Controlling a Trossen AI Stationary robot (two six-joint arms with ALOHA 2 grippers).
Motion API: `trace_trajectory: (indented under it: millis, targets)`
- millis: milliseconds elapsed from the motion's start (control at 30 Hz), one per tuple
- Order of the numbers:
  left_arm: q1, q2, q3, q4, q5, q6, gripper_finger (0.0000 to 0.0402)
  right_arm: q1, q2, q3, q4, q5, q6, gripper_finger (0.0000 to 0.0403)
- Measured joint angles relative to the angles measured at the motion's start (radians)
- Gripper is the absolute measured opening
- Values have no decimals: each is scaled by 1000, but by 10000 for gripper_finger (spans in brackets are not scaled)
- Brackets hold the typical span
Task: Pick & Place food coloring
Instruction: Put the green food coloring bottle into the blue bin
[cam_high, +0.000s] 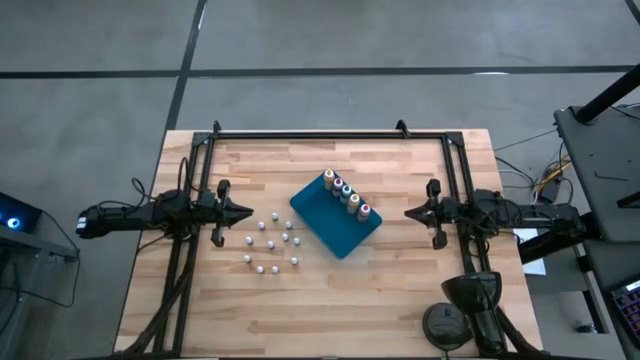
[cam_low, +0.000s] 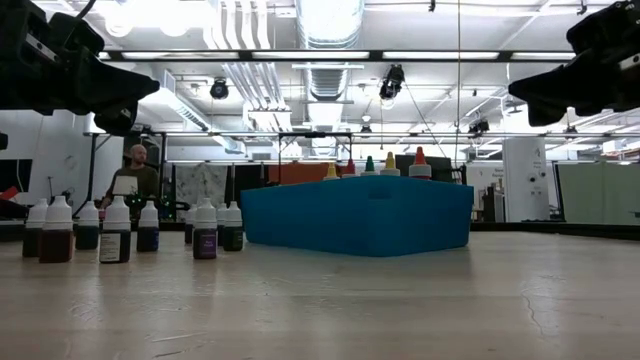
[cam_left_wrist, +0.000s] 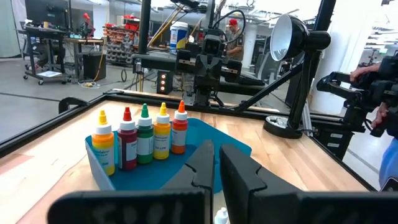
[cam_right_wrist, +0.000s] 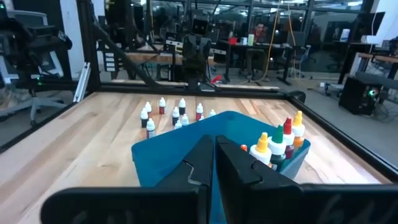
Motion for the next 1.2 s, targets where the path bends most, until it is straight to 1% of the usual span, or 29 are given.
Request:
trace_trajectory:
  millis: [200,367,667,967,1200]
  targets:
    - [0,0,0,0,0,0,0,0,-1,-2,5,0,-13,9]
    - [0,0,0,0,0,0,0,0,-7,-18,43,0,-12,9]
    - [0,0,0,0,0,0,0,0,-7,-18,43,0,-19,9]
    - [0,0,0,0,0,0,0,0,-6,-18,43,-2,91,9]
    - [0,0,0,0,0,0,0,0,-3,-18,43,-2,89,9]
